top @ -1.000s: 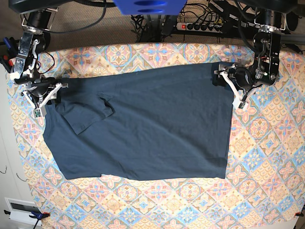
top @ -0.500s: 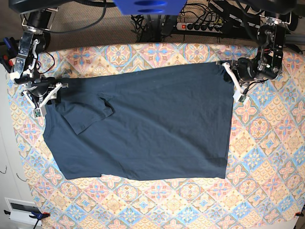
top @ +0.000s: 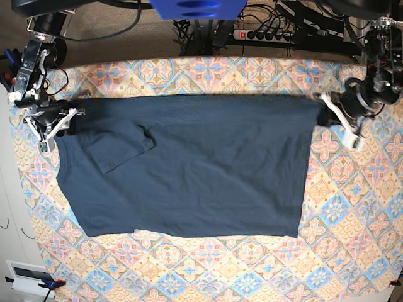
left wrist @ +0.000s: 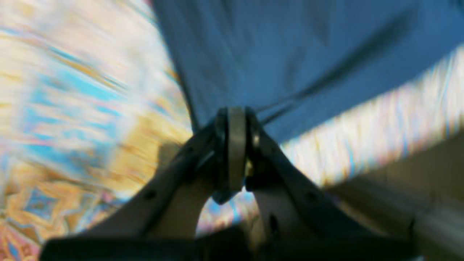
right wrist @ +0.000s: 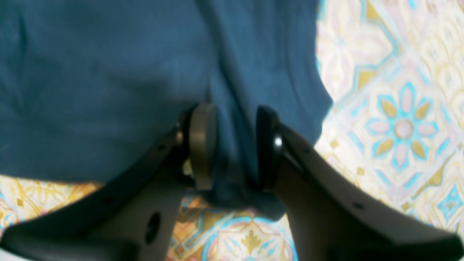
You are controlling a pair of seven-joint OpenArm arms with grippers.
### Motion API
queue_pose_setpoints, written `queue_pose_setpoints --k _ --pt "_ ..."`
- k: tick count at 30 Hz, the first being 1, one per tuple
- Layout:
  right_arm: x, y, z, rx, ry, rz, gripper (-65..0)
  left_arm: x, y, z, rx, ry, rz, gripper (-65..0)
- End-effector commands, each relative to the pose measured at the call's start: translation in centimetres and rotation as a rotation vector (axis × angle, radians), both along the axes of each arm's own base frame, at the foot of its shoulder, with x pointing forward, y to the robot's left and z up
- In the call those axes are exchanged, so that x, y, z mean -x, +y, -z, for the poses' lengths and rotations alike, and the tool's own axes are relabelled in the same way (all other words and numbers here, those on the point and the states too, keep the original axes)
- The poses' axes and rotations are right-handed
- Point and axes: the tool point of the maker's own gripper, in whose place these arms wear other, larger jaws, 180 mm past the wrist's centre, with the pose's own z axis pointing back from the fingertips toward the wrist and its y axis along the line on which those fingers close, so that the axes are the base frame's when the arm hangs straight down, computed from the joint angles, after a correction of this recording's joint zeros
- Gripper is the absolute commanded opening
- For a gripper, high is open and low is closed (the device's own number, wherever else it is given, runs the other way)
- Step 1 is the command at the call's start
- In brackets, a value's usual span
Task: Layout the t-shirt on the table in an organized manner, then fold the t-shirt properly
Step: 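Grasp the shirt edges with both grippers to smooth it flat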
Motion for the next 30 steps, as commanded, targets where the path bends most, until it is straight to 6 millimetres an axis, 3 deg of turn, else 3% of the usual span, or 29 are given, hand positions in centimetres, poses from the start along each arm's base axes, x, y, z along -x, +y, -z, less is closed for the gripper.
queue_pose_setpoints --k 1,5,12,17,20,25,27,30 --pt "-0.9 -0.6 -1.5 0.021 -0.046 -0.005 -46.5 -1.5 0.9 -1.4 0.006 -0.057 -0.032 -65.0" --pt "-1.1 -0.6 -1.7 0.021 -0.052 -0.005 -46.5 -3.8 2.6 -1.0 0.093 -0.09 -0.162 -65.0" --pt "-1.2 -0.6 -1.7 0.021 -0.054 -0.005 -46.5 -7.3 2.7 1.7 0.262 -0.068 -0.296 -65.0" --pt "-1.2 -0.3 -1.7 0.02 -0.053 -0.014 -46.2 -10.1 -0.6 3.1 0.335 -0.027 -0.25 -65.0" --pt "-1.8 1.2 -2.4 0.036 -0.068 -0.071 -46.1 -10.1 -2.5 3.7 0.343 -0.005 -0.21 -65.0" --pt "-6.0 5.1 -4.6 0.081 -0.12 -0.252 -40.8 -10.1 -2.8 3.8 0.344 -0.002 -0.205 -65.0" --pt "-7.0 5.6 -5.4 0.104 -0.134 -0.291 -36.9 -10.1 -2.6 3.7 0.341 -0.002 -0.205 -65.0" --pt "-7.0 5.9 -4.4 0.106 -0.099 -0.313 -33.4 -10.0 -2.3 3.8 0.337 0.0 -0.21 -65.0"
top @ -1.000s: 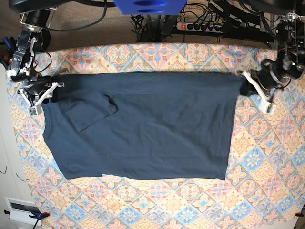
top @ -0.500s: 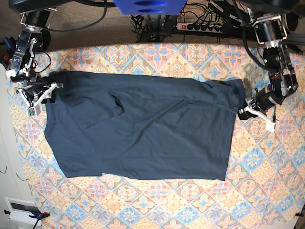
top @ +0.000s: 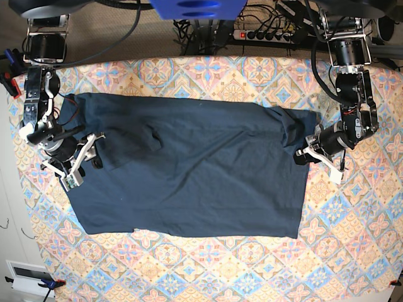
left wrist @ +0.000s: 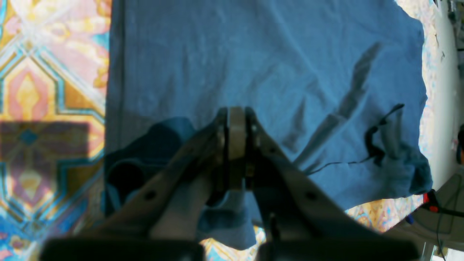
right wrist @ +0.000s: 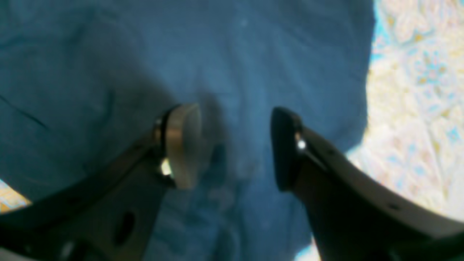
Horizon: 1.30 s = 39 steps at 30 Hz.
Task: Layout the t-shirt on the table in an organized manner, then fold the t-shirt properly
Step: 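Grasp the shirt edges with both grippers to smooth it flat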
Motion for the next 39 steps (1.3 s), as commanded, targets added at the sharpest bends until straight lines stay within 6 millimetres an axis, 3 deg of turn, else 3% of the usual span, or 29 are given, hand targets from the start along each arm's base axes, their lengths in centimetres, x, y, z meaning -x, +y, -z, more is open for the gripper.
queue_pose_setpoints --k 1,3,7,17,24,27,32,39 --pt "-0.7 -0.8 -0.4 0.018 -0.006 0.009 -33.4 -0.8 0.6 -1.4 -0.009 -0.046 -0.001 -65.0" --pt "-1.3 -1.0 0.4 0.012 0.022 0.016 -33.5 -0.8 0.6 -1.5 -0.009 -0.047 -0.002 -65.0" --pt "-0.8 -1.6 3.7 0.0 0.122 0.04 -33.6 -0.7 0.6 -1.4 -0.007 -0.043 -0.001 -65.0" --pt "0.8 -3.1 6.8 -0.011 0.222 0.093 -34.0 -0.3 0.5 -1.0 -0.007 -0.031 0.001 -65.0" --pt "1.6 -1.4 7.9 0.003 0.26 0.034 -47.2 -0.3 0.8 -1.0 -0.015 -0.031 0.002 -65.0" --pt "3.1 -1.6 9.0 0.003 0.294 0.039 -51.5 -0.2 0.9 -1.0 -0.015 -0.029 -0.001 -65.0" --pt "2.8 -1.7 8.0 0.001 0.26 0.044 -56.8 -0.1 0.9 -0.9 -0.015 -0.027 -0.001 -65.0" --pt "4.4 -3.4 6.6 0.001 0.215 0.095 -48.0 -0.2 0.7 -0.9 -0.015 -0.029 0.003 -65.0"
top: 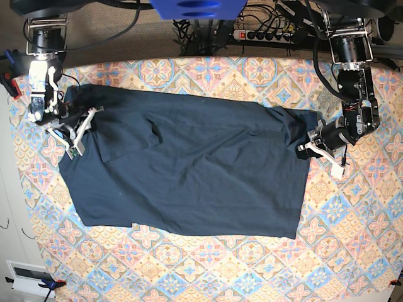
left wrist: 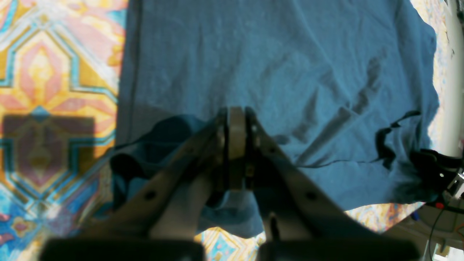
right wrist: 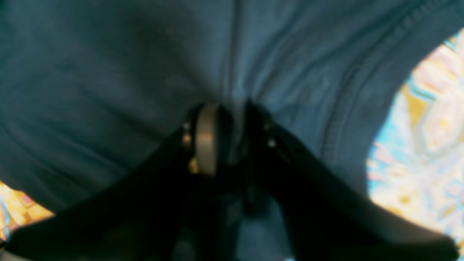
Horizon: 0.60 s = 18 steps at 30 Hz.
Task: Layout the t-shirt on the table in an organized manner, then fold the t-shirt properly
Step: 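Grasp the shirt edges with both grippers to smooth it flat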
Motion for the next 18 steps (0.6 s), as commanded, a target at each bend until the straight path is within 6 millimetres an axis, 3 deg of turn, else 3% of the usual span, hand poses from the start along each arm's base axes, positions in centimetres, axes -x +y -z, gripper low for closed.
queue_pose_setpoints --k 1,4,7,10,14,18 --pt "-1.0 -1.0 -1.8 0.015 -0.057 0.006 -45.2 -1.0 0.4 -1.5 -0.007 -0.051 0.003 -65.0" --pt "-0.4 -1.5 -2.4 0.025 -0.071 0.018 -38.2 -1.0 0.2 -1.5 -0.004 -0.05 0.004 -65.0" --pt "0.1 -1.0 -2.8 0.031 -0.077 -0.004 -38.1 -1.0 0.2 -1.5 -0.004 -0.05 0.004 -65.0" --pt "0.6 -0.6 -2.6 0.032 -0.071 -0.019 -42.7 -1.0 0.2 -1.5 -0.002 -0.052 0.004 -65.0" --pt "1.0 -0.5 -2.4 0.03 -0.062 -0.021 -54.0 -1.0 0.2 -1.5 -0.004 -0.052 0.004 -65.0" --pt "1.0 -0.5 -2.4 0.031 -0.063 -0.022 -58.0 -1.0 0.2 -1.5 -0.004 -0.052 0.004 -65.0"
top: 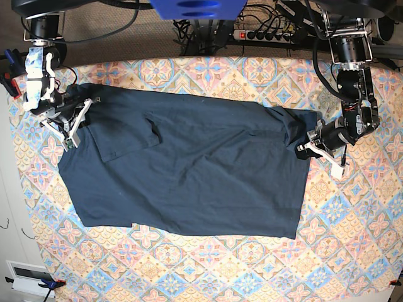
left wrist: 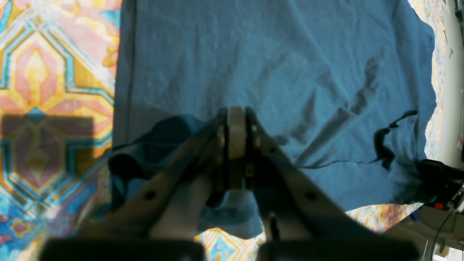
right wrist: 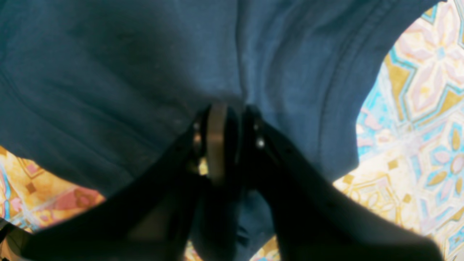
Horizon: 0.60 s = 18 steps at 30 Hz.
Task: Layout the t-shirt on the table in an organized manner, then fold the t-shirt properly
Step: 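Grasp the shirt edges with both grippers to smooth it flat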
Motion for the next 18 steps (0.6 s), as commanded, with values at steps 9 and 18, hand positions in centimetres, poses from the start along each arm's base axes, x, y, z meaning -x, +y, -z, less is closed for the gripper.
queue_pose_setpoints --k 9,18 --pt "-1.9 -1.5 -2.9 0.017 -0.1 0.025 -60.4 -1.4 -0.1 -3.4 -0.02 -0.109 0.023 -65.0" --pt "-2.3 -2.0 -5.5 0.038 -0.174 0.032 -60.1 -1.6 -0.6 -4.3 -0.025 -0.137 0.037 -65.0"
